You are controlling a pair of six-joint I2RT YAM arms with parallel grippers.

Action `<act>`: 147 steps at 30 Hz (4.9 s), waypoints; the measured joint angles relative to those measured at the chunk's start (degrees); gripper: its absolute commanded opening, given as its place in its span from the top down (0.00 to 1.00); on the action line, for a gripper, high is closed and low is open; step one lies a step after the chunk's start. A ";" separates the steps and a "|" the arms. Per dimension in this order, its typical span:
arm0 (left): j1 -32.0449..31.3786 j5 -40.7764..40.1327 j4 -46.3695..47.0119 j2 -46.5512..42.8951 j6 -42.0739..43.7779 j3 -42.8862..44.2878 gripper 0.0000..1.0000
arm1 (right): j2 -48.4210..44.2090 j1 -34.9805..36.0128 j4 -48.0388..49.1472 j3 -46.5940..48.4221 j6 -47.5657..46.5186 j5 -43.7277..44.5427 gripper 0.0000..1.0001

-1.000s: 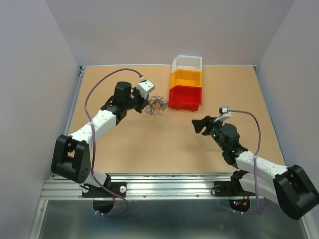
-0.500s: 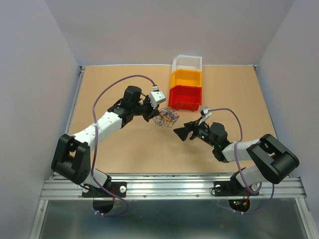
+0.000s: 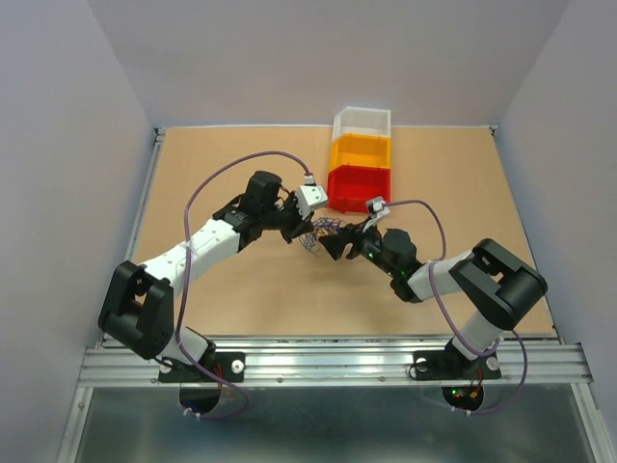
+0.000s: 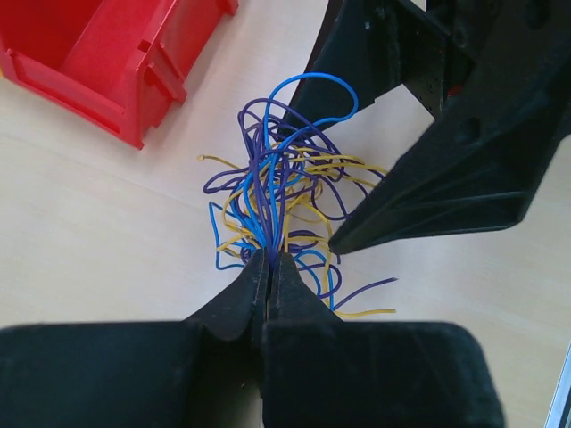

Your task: Untangle the cables

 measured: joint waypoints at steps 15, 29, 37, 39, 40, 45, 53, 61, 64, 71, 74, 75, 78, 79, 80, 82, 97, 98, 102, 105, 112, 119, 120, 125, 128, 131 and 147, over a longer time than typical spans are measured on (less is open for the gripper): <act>-0.04 -0.52 0.42 -6.58 -0.13 -1.20 0.80 | -3.56 1.27 -6.69 -0.07 -0.83 16.70 1.00; 2.58 -18.88 13.18 -16.44 -4.94 -9.44 0.01 | -23.15 1.33 -18.23 -5.16 -3.15 16.83 0.99; 1.51 -3.30 13.25 -16.55 -2.78 -9.49 0.01 | -22.27 5.35 -25.57 -2.84 -4.33 14.43 0.99; 0.96 -0.68 13.18 -16.55 -1.97 -9.53 0.01 | -21.66 6.16 -26.40 -1.86 -4.59 14.43 0.99; 0.35 0.24 13.05 -16.48 -1.64 -9.53 0.01 | -21.46 6.34 -26.62 -1.53 -4.61 14.45 1.00; -1.81 4.24 11.56 -14.27 0.63 -9.53 0.05 | -20.55 7.30 -27.43 0.72 -5.11 14.53 1.00; -2.29 4.28 7.91 -6.93 1.92 -8.28 0.50 | -19.56 8.15 -28.15 3.23 -5.66 14.97 1.00; -2.08 0.81 7.30 -4.52 2.12 -6.69 1.00 | -19.67 8.48 -30.08 3.65 -6.12 17.05 0.99; -1.73 0.37 7.58 -4.63 1.68 -6.69 1.00 | -20.65 8.83 -31.45 3.63 -6.19 18.36 0.99; 3.89 -1.88 9.29 -5.57 -1.97 -6.01 1.00 | -27.67 9.44 -36.02 2.71 -5.62 26.32 0.99; 6.95 -5.07 9.60 -5.81 -3.54 -5.97 1.00 | -32.68 9.44 -38.36 1.27 -5.11 30.40 0.99; 7.43 -6.05 9.73 -5.88 -3.82 -5.97 1.00 | -34.86 9.42 -39.74 0.57 -4.92 32.09 0.99; 8.68 -10.84 10.51 -6.25 -5.51 -5.97 1.00 | -40.35 9.38 -44.09 -0.94 -4.02 35.56 0.99; 8.68 -11.93 10.82 -6.36 -5.79 -5.97 1.00 | -41.90 9.38 -45.62 -1.22 -3.63 36.44 0.99; 8.63 -13.73 11.21 -6.40 -6.23 -5.97 1.00 | -44.02 9.38 -46.95 -1.68 -3.30 37.18 1.00; 8.44 -17.35 11.96 -6.47 -7.32 -5.97 1.00 | -48.13 9.38 -49.51 -2.75 -2.60 38.80 0.99; 13.40 -26.64 16.70 -14.45 -16.06 -6.19 1.00 | -67.25 9.92 -64.19 -4.35 4.87 41.27 1.00; 13.57 -27.02 16.98 -14.88 -16.85 -6.34 1.00 | -68.04 9.92 -65.11 -4.35 5.70 41.62 1.00; 15.54 -30.67 18.32 -15.93 -17.90 -7.50 1.00 | -73.40 9.99 -69.64 -4.35 7.43 45.16 0.99; 19.04 -33.55 18.95 -17.20 -17.29 -8.37 1.00 | -77.44 9.75 -71.93 -4.35 7.34 48.35 0.81; 19.76 -14.49 19.26 -20.87 -12.68 -10.29 1.00 | -71.54 9.09 -71.87 -4.33 2.91 40.98 0.34; 18.40 -2.75 17.88 -22.51 -9.42 -10.40 0.96 | -60.11 9.07 -67.04 -4.35 -1.86 30.01 0.03; 18.38 -0.37 17.55 -22.95 -8.90 -10.40 0.96 | -57.70 9.03 -63.36 -4.37 -3.39 26.62 0.03; 17.22 7.87 14.91 -23.61 -7.06 -10.40 0.94 | -45.07 9.05 -45.79 -4.50 -10.05 12.92 0.03; 16.33 10.97 12.81 -23.58 -6.34 -10.40 0.93 | -35.87 9.05 -40.28 -3.06 -13.31 7.17 0.03; 15.78 12.61 11.56 -23.78 -6.01 -10.40 0.92 | -28.02 9.05 -35.52 0.07 -15.76 3.98 0.03; 14.71 20.09 7.63 -26.10 -9.40 -1.73 0.90 | 5.16 9.05 -12.61 19.80 -20.98 -3.06 0.40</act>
